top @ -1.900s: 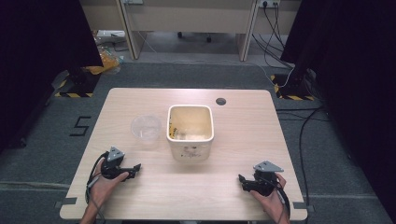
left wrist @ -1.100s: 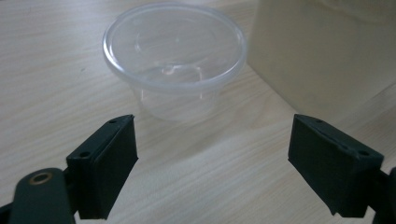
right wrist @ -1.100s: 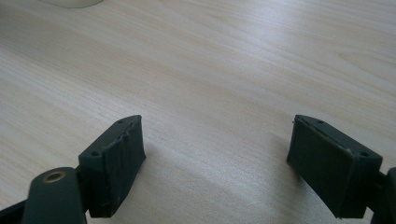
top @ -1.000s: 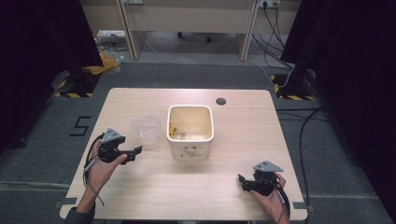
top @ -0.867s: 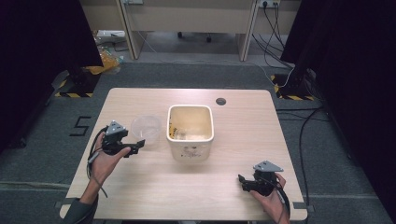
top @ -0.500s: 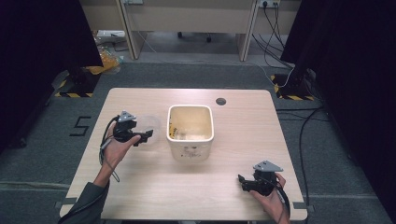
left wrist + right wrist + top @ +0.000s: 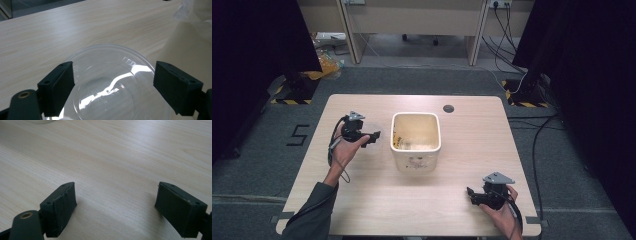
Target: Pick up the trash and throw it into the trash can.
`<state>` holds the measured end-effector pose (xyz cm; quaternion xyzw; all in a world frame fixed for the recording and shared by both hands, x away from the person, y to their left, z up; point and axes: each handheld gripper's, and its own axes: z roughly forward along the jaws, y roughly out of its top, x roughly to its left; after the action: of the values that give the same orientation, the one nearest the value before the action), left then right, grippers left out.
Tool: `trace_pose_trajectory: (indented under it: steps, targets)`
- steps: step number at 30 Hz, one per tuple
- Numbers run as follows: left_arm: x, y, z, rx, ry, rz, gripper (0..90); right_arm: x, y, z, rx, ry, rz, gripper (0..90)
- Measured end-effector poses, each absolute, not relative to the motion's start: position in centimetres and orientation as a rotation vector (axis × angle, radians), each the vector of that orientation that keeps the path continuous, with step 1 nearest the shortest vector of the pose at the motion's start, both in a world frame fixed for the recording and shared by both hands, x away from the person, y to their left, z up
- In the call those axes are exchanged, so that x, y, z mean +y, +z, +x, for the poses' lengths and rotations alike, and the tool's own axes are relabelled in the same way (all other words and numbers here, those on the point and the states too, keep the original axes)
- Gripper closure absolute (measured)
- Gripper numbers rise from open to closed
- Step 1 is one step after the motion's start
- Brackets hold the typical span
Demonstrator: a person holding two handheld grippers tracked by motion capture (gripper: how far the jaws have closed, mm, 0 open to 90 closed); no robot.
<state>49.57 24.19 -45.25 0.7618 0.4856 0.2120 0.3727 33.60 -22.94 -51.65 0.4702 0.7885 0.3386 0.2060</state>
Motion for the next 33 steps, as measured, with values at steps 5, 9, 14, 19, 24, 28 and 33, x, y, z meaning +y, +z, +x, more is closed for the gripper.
trace_pose_trajectory:
  steps: [5,9,14,19,24,28,33]
  targets:
    - [23.9,-45.8,50.5,1.267,0.557,1.981,15.4,-22.9,-51.6,33.6,2.199,0.942,1.309,16.6]
    - [23.9,-46.0,50.7,1.270,0.547,1.982,14.3,-22.9,-51.6,33.6,2.199,0.943,1.308,16.6]
    - [24.1,-46.1,50.2,1.267,0.545,1.986,14.2,-22.9,-51.7,33.6,2.202,0.944,1.305,16.5]
    - [24.3,-46.3,49.3,1.259,0.560,1.962,14.2,-22.9,-51.7,33.6,2.201,0.945,1.305,16.5]
    - [24.6,-46.3,48.3,1.253,0.544,1.973,14.2,-22.9,-51.7,33.6,2.201,0.945,1.304,16.5]
    - [24.7,-46.1,47.5,1.252,0.535,1.987,14.1,-22.9,-51.7,33.6,2.203,0.944,1.305,16.5]
    - [24.7,-46.2,46.7,1.248,0.529,1.991,14.2,-22.9,-51.7,33.6,2.203,0.944,1.305,16.6]
